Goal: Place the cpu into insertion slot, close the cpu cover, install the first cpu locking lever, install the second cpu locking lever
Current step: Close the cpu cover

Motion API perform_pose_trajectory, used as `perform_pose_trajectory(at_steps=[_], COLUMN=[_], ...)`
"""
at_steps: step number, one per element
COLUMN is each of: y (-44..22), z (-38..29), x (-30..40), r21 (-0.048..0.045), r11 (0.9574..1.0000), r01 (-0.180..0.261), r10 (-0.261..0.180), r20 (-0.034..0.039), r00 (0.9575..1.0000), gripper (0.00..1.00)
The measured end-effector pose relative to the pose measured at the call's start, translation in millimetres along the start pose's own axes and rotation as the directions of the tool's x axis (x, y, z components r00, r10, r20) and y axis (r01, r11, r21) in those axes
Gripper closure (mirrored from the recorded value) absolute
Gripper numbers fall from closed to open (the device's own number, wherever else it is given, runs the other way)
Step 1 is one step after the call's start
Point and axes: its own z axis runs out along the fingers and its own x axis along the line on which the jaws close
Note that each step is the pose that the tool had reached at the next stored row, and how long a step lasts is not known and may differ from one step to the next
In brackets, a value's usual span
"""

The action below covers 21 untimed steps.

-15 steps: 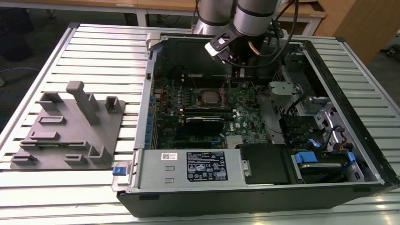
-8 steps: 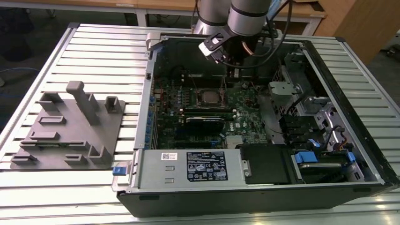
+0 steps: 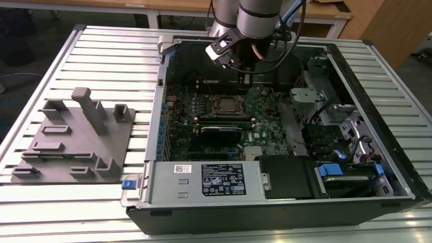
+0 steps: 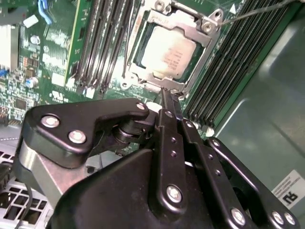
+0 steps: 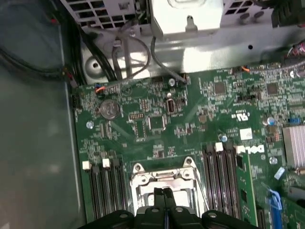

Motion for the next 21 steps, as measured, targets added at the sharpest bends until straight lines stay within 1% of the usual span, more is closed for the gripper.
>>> perform_pose_trajectory(at_steps=[8,17,21], y=[-0.6,-3.5,-3.7], z=[0.2,3.3,3.2], x=[-0.1,-1.6,-1.7], r21=[0.0,-0.0001,-0.0001], r11=[1.0,1.0,1.0], r01=[-0.001,0.0,0.0], r10=[0.001,0.0,0.0], r20=[0.0,-0.0002,0.0], r00=[1.0,1.0,1.0], gripper=[0.9,0.9,0.9])
